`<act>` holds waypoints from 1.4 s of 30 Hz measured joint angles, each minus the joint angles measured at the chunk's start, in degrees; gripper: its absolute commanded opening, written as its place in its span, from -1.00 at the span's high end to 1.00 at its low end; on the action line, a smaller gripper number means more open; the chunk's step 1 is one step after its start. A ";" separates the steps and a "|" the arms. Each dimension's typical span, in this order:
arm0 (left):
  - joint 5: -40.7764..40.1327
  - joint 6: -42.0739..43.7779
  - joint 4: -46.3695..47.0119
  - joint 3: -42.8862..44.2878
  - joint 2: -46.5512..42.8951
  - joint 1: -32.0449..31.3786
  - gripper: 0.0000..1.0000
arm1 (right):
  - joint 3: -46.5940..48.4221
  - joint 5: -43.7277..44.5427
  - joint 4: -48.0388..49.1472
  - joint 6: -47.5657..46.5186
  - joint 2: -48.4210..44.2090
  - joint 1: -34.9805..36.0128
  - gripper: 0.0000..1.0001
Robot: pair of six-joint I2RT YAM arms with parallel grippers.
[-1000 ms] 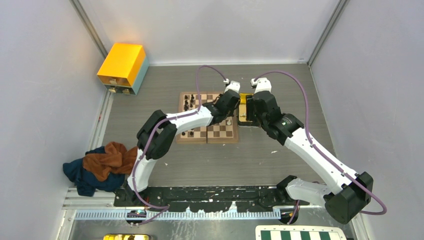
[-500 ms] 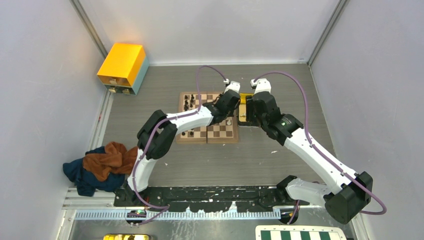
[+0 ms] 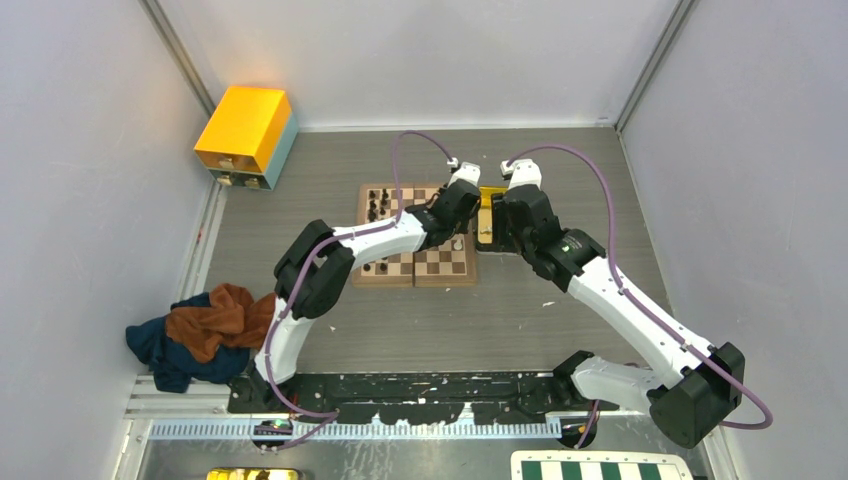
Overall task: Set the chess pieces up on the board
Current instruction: Place the chess piece on the chessboard.
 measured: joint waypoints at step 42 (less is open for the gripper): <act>-0.26 -0.98 0.09 -2.93 -0.02 0.00 0.38 | -0.42 -0.02 0.39 0.17 0.02 0.00 0.08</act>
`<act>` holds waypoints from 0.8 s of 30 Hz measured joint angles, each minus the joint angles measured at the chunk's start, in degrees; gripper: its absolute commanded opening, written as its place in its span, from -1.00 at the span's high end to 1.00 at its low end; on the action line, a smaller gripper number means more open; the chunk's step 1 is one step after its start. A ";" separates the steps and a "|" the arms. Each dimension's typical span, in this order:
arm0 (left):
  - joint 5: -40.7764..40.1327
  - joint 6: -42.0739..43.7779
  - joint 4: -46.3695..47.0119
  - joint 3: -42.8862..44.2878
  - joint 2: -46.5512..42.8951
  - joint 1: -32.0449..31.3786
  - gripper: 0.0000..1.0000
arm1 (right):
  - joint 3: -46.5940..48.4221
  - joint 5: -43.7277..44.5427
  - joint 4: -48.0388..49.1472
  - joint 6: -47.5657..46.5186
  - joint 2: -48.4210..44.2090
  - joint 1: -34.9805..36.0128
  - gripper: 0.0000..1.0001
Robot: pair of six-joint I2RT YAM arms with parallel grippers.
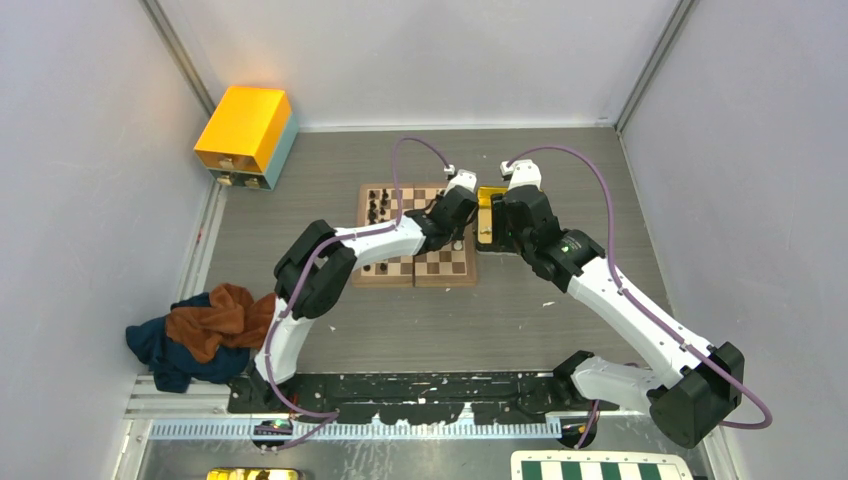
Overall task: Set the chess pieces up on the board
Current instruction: Place the chess piece on the chessboard.
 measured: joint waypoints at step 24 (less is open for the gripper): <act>0.48 0.13 0.00 -0.66 -2.73 -0.33 0.38 | 0.00 0.04 0.02 0.00 0.00 0.00 0.08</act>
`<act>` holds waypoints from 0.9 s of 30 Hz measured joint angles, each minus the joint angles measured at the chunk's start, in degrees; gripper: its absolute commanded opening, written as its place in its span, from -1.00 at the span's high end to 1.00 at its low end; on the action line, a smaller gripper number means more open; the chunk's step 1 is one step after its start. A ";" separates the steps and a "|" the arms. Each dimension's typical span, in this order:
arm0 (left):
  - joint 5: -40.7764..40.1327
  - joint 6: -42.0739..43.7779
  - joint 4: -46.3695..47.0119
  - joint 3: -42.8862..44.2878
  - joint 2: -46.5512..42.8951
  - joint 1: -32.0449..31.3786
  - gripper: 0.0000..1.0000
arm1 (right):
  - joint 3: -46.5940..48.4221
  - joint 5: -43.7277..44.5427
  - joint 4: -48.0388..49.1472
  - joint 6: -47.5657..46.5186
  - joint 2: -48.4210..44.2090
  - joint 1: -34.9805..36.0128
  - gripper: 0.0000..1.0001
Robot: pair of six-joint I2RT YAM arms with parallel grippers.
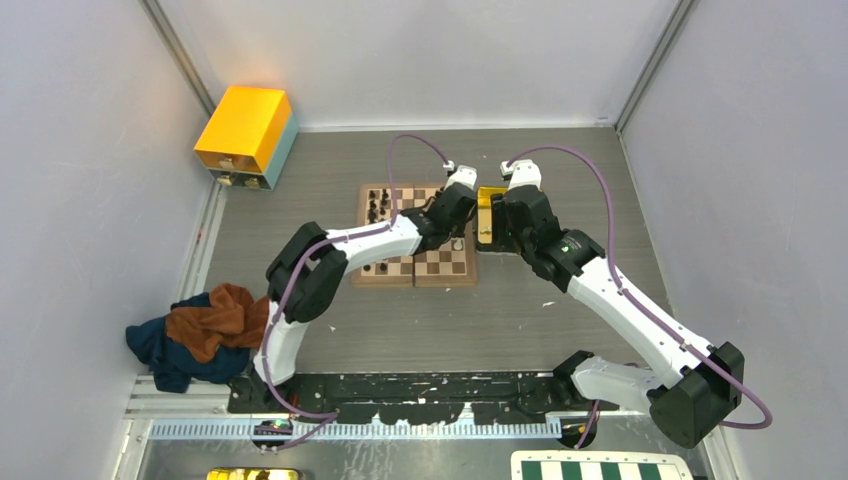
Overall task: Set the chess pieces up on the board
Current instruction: Place the chess piece on the chessboard.
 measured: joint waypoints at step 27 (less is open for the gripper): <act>-6.51 -1.60 -4.79 -24.52 -38.36 -1.95 0.38 | 5.60 -7.65 1.84 7.67 15.54 0.00 0.95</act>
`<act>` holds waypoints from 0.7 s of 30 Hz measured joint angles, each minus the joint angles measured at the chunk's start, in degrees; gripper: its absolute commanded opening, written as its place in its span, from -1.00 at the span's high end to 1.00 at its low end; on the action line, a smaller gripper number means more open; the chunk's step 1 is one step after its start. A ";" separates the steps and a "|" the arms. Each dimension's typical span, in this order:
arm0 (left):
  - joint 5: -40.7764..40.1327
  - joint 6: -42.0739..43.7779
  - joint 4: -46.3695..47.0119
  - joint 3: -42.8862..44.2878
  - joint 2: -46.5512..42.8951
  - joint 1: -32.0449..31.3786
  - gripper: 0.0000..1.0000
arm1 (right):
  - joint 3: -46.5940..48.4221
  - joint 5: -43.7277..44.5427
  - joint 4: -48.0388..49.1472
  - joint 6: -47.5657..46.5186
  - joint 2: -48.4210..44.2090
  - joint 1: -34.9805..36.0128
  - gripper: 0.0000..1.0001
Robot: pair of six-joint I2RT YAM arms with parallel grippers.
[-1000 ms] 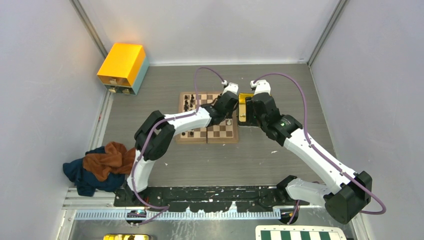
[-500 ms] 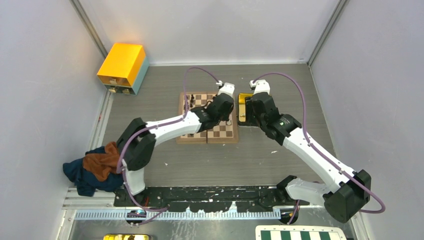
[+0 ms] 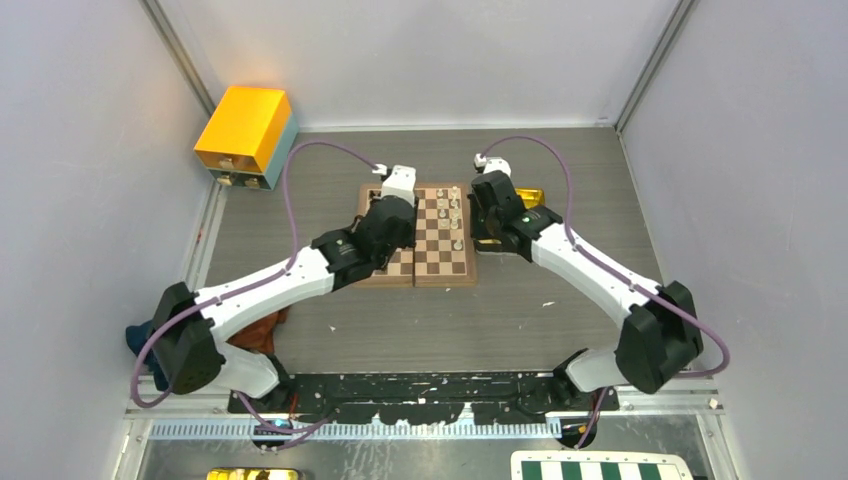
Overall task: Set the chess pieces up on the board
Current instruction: Place the chess piece on the chessboard.
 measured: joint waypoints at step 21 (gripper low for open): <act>-0.76 -0.33 -3.02 -5.35 -9.90 0.00 0.38 | 3.82 -5.73 10.43 6.84 18.43 1.42 0.98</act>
